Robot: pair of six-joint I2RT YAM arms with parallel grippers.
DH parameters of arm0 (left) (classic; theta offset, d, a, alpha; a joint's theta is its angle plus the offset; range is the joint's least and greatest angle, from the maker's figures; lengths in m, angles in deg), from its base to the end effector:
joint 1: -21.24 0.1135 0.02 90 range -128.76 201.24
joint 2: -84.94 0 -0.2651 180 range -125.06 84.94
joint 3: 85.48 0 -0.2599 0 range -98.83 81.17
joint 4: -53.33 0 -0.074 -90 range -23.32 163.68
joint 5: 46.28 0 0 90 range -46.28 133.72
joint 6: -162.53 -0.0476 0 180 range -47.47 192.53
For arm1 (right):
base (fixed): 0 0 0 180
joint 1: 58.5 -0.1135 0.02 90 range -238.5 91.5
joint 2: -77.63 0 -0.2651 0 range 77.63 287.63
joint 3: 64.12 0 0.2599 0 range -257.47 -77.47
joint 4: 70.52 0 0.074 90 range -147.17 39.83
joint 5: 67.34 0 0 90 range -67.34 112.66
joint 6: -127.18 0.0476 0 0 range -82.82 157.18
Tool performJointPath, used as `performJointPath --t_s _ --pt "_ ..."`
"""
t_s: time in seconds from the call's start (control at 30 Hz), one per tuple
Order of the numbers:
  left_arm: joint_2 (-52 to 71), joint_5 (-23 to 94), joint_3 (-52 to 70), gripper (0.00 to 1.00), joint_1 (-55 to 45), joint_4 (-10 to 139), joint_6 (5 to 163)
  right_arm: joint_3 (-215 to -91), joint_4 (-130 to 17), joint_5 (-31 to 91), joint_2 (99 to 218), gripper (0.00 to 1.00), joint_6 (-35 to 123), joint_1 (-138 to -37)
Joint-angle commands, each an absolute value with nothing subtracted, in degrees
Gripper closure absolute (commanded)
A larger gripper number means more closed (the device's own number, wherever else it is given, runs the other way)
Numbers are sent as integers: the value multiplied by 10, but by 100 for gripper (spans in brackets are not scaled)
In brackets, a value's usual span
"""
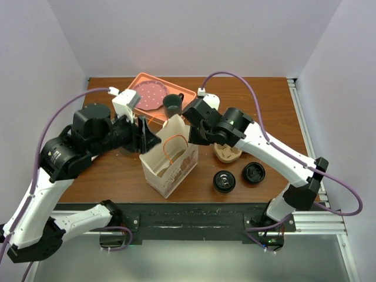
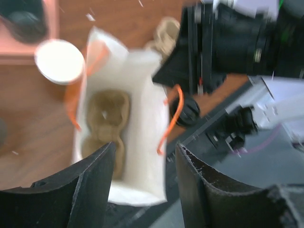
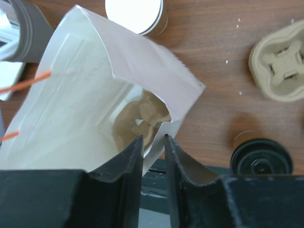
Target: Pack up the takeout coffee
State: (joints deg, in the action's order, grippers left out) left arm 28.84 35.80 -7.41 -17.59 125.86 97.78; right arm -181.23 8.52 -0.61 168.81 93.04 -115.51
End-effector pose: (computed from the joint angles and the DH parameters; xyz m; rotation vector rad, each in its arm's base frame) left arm 0.1217 -0.1064 0.4655 0.3430 2.1102 -0.8238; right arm 0.1954 0.2664 0.3980 0.1424 2.4308 0.3986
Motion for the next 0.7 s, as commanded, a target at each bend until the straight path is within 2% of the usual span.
performJointPath --t_s 0.0,0.17,0.27,0.47,0.67 --pt "244 559 -162 41 -178 1225 912 -1840 24 9 1696 78 755 -1151" --pt "188 638 -216 41 -178 1214 883 -1845 -51 66 1729 92 553 -1140" --pt "174 651 -220 41 -172 1231 901 -1859 -80 117 1748 96 463 -1122" --pt "167 637 -221 36 -158 1256 906 -1928 -110 164 1781 96 328 -1094" --pt "174 552 -169 34 -134 1264 896 -1915 -176 328 1788 97 223 -1038"
